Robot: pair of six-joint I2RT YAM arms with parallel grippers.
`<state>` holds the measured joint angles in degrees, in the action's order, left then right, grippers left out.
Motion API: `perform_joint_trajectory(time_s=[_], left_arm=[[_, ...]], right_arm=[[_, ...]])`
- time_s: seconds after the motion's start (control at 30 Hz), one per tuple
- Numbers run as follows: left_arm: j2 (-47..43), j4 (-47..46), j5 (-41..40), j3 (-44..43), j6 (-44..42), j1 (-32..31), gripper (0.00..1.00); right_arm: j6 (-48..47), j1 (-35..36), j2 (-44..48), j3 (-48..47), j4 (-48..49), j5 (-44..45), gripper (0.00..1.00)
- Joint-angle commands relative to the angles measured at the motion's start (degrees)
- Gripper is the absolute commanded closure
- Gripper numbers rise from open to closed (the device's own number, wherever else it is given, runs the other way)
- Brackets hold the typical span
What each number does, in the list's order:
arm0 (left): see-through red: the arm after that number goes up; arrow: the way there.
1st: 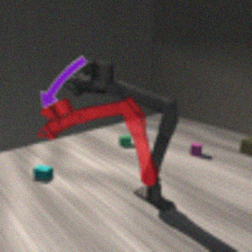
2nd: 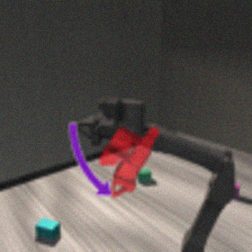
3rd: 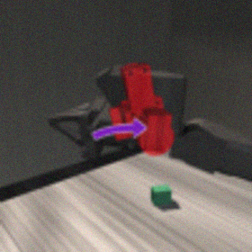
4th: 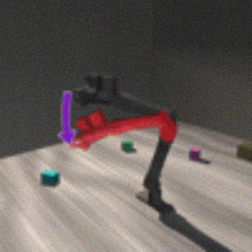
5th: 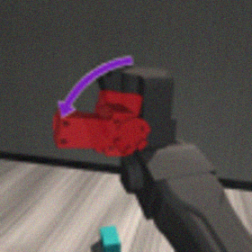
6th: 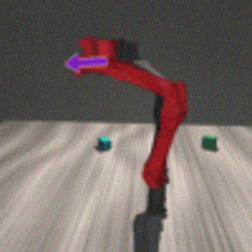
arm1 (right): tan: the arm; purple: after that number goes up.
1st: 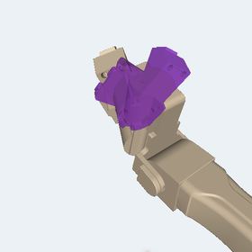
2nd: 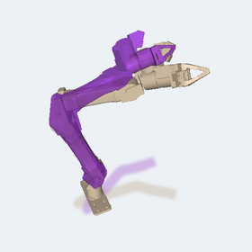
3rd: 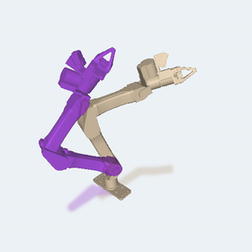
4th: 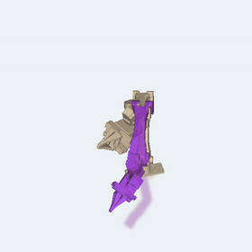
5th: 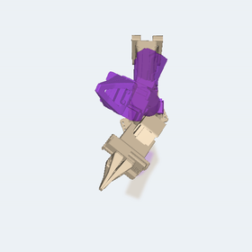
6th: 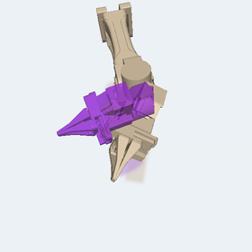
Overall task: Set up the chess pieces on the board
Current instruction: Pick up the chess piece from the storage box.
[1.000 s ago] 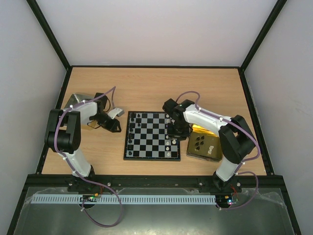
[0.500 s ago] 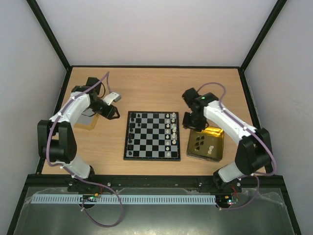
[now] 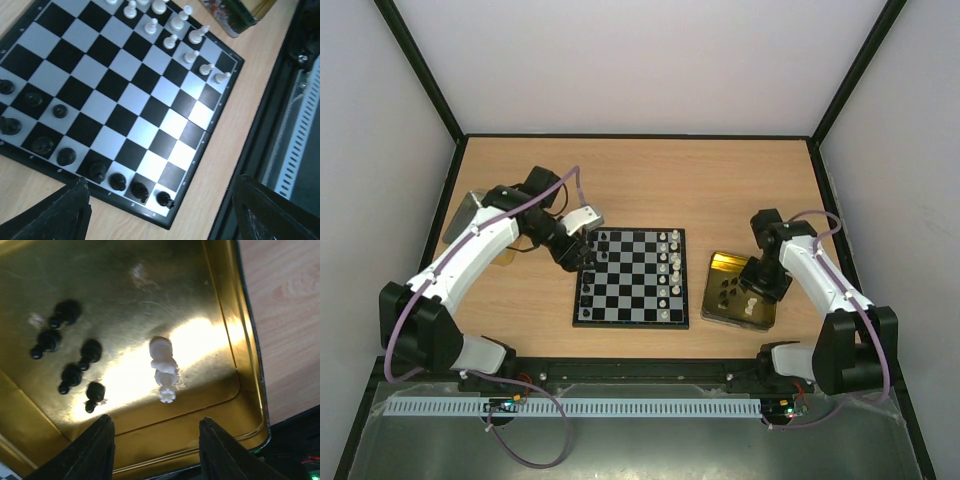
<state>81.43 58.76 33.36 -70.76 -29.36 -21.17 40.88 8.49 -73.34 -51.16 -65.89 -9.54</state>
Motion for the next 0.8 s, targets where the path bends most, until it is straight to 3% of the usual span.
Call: perform_joint_trajectory(time_s=[0.0, 0.1, 0.3, 0.77], left_arm=[[-1.27, 0.96, 5.28, 2.59, 1.14, -1.31, 0.21], [-2.21, -1.26, 4.78, 4.29, 2.85, -3.03, 0.12], [-2.75, -3.7, 5.28, 5.35, 4.84, -4.1, 0.02], [-4.32, -4.62, 5.48, 5.94, 5.37, -4.41, 0.01]], right_arm=[[-0.75, -2.11, 2.02, 3.43, -0.06, -0.94, 0.56], [-0.66, -2.93, 2.19, 5.57, 1.44, -1.26, 0.56], [-0.42, -4.67, 0.54, 7.73, 5.68, -1.59, 0.56], [-0.11, -6.77, -3.92, 7.47, 11.11, 0.05, 0.62]])
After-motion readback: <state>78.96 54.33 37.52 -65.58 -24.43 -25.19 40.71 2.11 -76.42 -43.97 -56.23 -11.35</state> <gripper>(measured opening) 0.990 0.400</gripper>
